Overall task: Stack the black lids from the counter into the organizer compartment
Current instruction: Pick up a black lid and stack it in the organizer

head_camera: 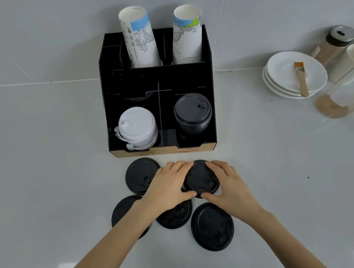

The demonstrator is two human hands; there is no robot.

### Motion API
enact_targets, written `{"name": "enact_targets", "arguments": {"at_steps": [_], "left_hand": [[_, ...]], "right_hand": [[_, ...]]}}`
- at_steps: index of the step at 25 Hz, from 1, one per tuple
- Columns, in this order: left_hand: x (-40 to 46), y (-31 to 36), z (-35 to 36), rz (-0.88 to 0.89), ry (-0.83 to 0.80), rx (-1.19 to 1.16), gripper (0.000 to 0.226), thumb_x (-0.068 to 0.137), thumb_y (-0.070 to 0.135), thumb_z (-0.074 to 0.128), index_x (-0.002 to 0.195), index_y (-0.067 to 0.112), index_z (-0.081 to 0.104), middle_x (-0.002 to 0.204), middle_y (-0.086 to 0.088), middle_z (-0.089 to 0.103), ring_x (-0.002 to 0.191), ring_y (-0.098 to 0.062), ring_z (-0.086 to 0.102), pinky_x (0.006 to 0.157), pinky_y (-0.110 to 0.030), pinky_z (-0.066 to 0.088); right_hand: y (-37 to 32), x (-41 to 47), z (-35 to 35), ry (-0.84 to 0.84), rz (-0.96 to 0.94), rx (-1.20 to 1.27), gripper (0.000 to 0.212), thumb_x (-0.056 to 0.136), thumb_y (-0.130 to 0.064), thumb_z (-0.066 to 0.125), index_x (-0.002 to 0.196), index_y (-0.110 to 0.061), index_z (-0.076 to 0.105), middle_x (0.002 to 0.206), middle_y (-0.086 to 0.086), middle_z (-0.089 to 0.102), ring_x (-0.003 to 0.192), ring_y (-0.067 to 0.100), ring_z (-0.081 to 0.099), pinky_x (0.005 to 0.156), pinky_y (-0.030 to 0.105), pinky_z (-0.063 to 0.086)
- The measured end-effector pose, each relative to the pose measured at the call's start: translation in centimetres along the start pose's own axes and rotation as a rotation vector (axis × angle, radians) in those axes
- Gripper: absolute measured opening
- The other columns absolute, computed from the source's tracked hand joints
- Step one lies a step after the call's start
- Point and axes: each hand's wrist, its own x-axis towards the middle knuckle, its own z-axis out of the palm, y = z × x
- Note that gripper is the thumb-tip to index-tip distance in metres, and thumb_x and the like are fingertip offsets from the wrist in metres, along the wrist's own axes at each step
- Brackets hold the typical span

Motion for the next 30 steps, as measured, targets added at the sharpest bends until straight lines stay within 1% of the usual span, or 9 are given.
{"name": "enact_targets", "arguments": {"at_steps": [5,9,13,14,17,21,24,27,30], "left_hand": [[-0.3,0.3,0.1,-0.005,0.021,-0.004,0.07,0.081,0.04,0.055,0.137,0.024,0.015,0.144,0.002,0.03,0.129,-0.019,0.027,0.106,-0.038,0.026],[-0.8,0.4,-0.3,0.001,0.076,-0.032,0.07,0.081,0.042,0.055,0.137,0.024,0.016,0.143,0.002,0.031,0.127,-0.018,0.03,0.105,-0.037,0.026],[-1.4,0.7,-0.8,0.012,0.165,-0.114,0.072,0.079,0.04,0.058,0.136,0.024,0.017,0.14,0.002,0.033,0.125,-0.018,0.033,0.101,-0.035,0.029],[-1.5,0.8,-1.0,0.018,0.193,-0.141,0.072,0.078,0.04,0.059,0.136,0.025,0.018,0.14,0.003,0.033,0.124,-0.017,0.034,0.099,-0.033,0.029],[-1.9,0.8,-1.4,0.02,0.255,-0.208,0.07,0.077,0.039,0.061,0.135,0.025,0.023,0.139,0.005,0.034,0.123,-0.014,0.036,0.097,-0.029,0.028],[-2.1,0.9,-2.2,0.013,0.339,-0.258,0.07,0.076,0.039,0.062,0.134,0.023,0.027,0.136,0.003,0.036,0.122,-0.013,0.038,0.096,-0.028,0.033],[-2.0,0.9,-3.2,0.014,0.397,-0.264,0.072,0.076,0.038,0.063,0.135,0.021,0.025,0.135,0.001,0.036,0.119,-0.013,0.039,0.094,-0.025,0.034],[-1.5,1.0,-4.6,0.018,0.448,-0.277,0.072,0.076,0.038,0.063,0.135,0.02,0.026,0.133,0.0,0.037,0.111,-0.007,0.04,0.09,-0.022,0.035],[-0.6,1.2,-6.0,0.0,0.506,-0.28,0.071,0.077,0.038,0.063,0.134,0.017,0.027,0.133,-0.004,0.039,0.114,-0.014,0.043,0.091,-0.024,0.035]], "right_hand": [[0.0,-0.4,0.2,0.016,-0.023,0.059,0.069,0.076,-0.027,0.065,0.134,-0.02,0.028,0.143,-0.003,0.03,0.13,0.015,0.029,0.105,0.029,0.033],[-0.2,-0.5,-0.3,0.056,-0.057,0.11,0.067,0.076,-0.024,0.066,0.133,-0.019,0.031,0.141,-0.003,0.033,0.126,0.013,0.036,0.101,0.02,0.031],[-0.7,-0.8,-1.0,0.11,-0.103,0.122,0.064,0.075,-0.021,0.067,0.131,-0.018,0.035,0.137,-0.002,0.037,0.118,0.006,0.039,0.091,-0.003,0.023],[-0.8,-0.8,-1.2,0.121,-0.116,0.126,0.064,0.075,-0.021,0.068,0.13,-0.017,0.036,0.137,-0.002,0.037,0.118,0.006,0.039,0.09,-0.005,0.022],[-1.3,-0.9,-1.8,0.149,-0.136,0.128,0.063,0.076,-0.022,0.067,0.13,-0.018,0.036,0.138,-0.003,0.038,0.123,0.009,0.038,0.099,0.009,0.025],[-2.1,-0.6,-2.7,0.198,-0.166,0.131,0.061,0.076,-0.022,0.068,0.129,-0.017,0.039,0.134,-0.003,0.042,0.117,0.004,0.041,0.093,-0.001,0.023],[-2.7,0.0,-3.6,0.223,-0.184,0.119,0.06,0.076,-0.024,0.068,0.129,-0.019,0.039,0.135,-0.003,0.043,0.118,0.006,0.042,0.096,0.009,0.027],[-3.5,0.9,-4.8,0.27,-0.213,0.117,0.058,0.077,-0.025,0.067,0.128,-0.02,0.04,0.133,-0.003,0.045,0.109,0.002,0.043,0.095,0.017,0.034],[-4.2,2.2,-6.1,0.318,-0.25,0.109,0.055,0.078,-0.022,0.066,0.127,-0.017,0.042,0.13,0.001,0.048,0.105,0.003,0.043,0.095,0.022,0.039]]}}
